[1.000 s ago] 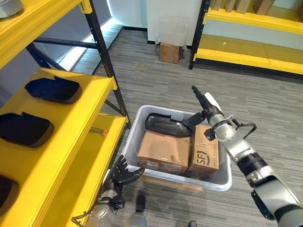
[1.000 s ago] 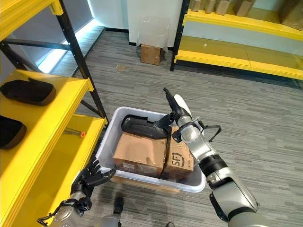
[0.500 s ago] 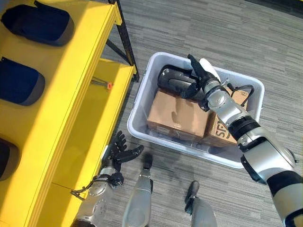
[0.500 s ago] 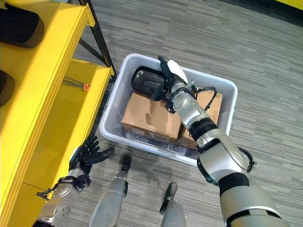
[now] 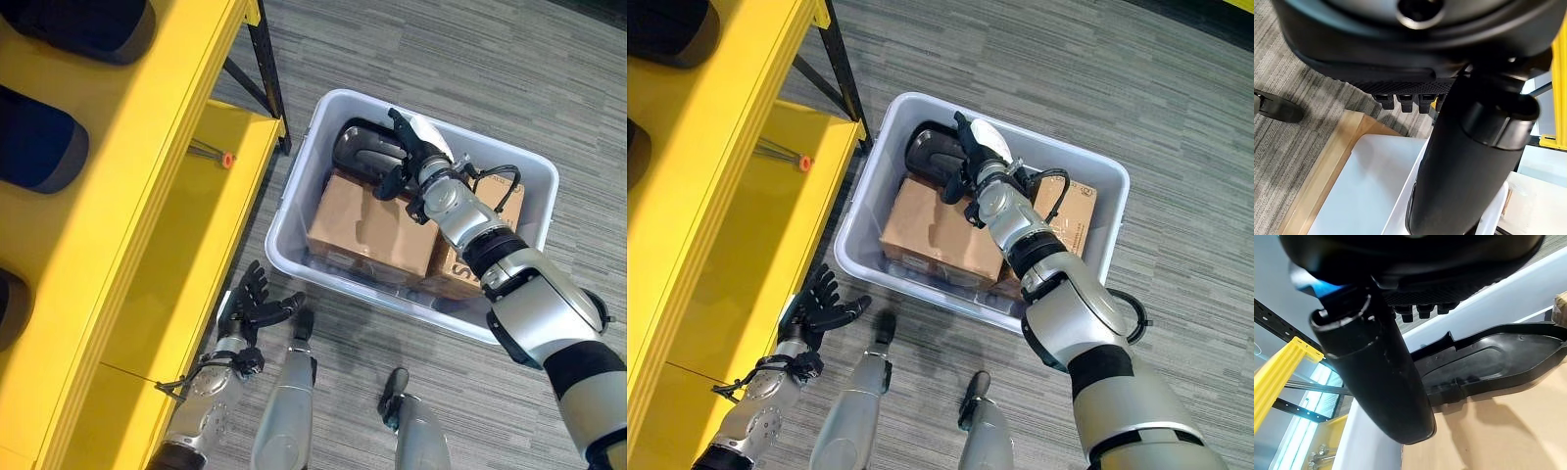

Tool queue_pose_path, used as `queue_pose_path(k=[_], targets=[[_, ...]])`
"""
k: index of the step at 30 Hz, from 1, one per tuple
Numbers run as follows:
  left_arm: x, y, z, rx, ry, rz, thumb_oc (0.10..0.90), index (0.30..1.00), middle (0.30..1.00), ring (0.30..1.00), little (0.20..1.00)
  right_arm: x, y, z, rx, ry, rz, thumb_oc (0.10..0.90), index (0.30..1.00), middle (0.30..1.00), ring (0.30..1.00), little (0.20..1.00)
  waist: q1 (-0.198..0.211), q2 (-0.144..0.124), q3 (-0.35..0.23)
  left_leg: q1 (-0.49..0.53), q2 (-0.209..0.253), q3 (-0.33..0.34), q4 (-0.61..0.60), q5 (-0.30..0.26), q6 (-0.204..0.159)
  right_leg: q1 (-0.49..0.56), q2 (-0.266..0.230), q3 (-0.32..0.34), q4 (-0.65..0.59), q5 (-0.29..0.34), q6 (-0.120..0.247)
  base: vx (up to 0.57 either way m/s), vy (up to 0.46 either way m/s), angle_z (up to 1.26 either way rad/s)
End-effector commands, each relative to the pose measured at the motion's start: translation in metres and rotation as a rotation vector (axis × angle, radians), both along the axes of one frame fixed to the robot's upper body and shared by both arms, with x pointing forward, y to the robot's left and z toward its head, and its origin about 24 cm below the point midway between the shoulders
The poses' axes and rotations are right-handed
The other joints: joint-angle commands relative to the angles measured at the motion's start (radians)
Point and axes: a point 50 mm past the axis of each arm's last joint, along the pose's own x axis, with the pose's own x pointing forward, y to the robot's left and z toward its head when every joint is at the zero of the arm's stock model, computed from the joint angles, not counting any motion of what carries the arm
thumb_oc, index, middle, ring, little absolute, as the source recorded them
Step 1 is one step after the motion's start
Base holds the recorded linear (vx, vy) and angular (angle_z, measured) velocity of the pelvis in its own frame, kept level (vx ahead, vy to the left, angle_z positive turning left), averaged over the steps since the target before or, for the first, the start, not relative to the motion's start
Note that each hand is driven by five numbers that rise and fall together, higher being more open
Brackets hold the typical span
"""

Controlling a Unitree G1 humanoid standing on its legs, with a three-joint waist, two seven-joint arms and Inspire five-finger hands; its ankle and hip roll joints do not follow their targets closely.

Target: Move parts from the plastic box to the shelf.

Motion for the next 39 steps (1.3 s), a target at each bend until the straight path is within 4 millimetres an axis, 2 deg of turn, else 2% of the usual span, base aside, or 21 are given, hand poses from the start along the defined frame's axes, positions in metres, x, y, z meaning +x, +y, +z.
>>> queue_pose_path(k=[1,15,20,21,22,29,33,39], targets=[[0.011,0.002,0.046,0.002,-0.231,-0.012,0.9,1.0,1.0,1.0,1.0,-0.006,0.005,0.091,-0.068,-0.298,0.009,0.9,1.0,1.0,1.0,1.0,0.033,-0.032,-0.005,-0.028,0.025,-0.04,0.143,-0.175,0.016,0.107,-0.01,-0.008,-0.106,0.064,-0.001,0.02,0.004,0.15],[0.016,-0.006,0.057,-0.03,-0.283,-0.03,0.9,1.0,1.0,1.0,1.0,-0.01,-0.024,0.122,-0.198,-0.368,-0.086,0.9,1.0,1.0,1.0,1.0,0.051,-0.016,0.023,-0.099,-0.006,-0.051,0.149,-0.167,0.02,0.094,-0.017,-0.028,-0.142,0.079,0.002,0.01,0.007,0.05],[0.015,-0.006,0.061,-0.03,-0.306,-0.026,0.9,1.0,1.0,1.0,1.0,-0.016,-0.043,0.137,-0.325,-0.401,-0.139,0.9,1.0,1.0,1.0,1.0,0.055,-0.008,0.036,-0.143,-0.024,-0.051,0.173,-0.175,0.023,0.078,-0.027,-0.033,-0.139,0.082,0.004,0.03,0.015,0.09],[0.015,-0.006,0.061,-0.033,-0.307,-0.023,0.9,1.0,1.0,1.0,1.0,-0.017,-0.044,0.139,-0.341,-0.405,-0.145,0.9,1.0,1.0,1.0,1.0,0.054,-0.007,0.037,-0.15,-0.027,-0.051,0.18,-0.178,0.023,0.072,-0.028,-0.032,-0.133,0.081,0.003,0.09,-0.011,0.01],[0.015,-0.004,0.062,-0.031,-0.309,-0.017,0.9,1.0,1.0,1.0,1.0,-0.017,-0.046,0.141,-0.348,-0.409,-0.149,0.9,1.0,1.0,1.0,1.0,0.055,-0.006,0.039,-0.15,-0.026,-0.055,0.199,-0.213,0.018,0.074,-0.027,-0.025,-0.12,0.059,0.006,0.08,-0.006,0.03],[0.019,-0.005,0.068,-0.042,-0.333,0.002,0.9,1.0,1.0,1.0,1.0,-0.021,-0.052,0.15,-0.389,-0.425,-0.174,0.9,1.0,1.0,1.0,1.0,0.046,0.009,0.06,-0.208,-0.038,-0.052,0.276,-0.25,0.029,-0.004,-0.035,0.001,-0.005,0.008,-0.003,0.02,0.016,0.04],[0.021,-0.007,0.07,-0.051,-0.342,0.006,0.9,1.0,1.0,1.0,1.0,-0.022,-0.055,0.155,-0.407,-0.433,-0.186,0.9,1.0,1.0,1.0,1.0,0.04,0.015,0.073,-0.235,-0.045,-0.058,0.306,-0.26,0.035,-0.04,-0.038,0.009,0.044,-0.004,-0.005,0.0,0.0,0.0],[0.023,-0.009,0.072,-0.064,-0.354,0.008,0.9,1.0,1.0,1.0,1.0,-0.024,-0.059,0.159,-0.397,-0.441,-0.207,0.9,1.0,1.0,1.0,1.0,0.038,0.019,0.083,-0.262,-0.054,-0.059,0.306,-0.256,0.036,-0.056,-0.042,0.005,0.043,-0.006,-0.005,0.01,-0.005,0.01]])
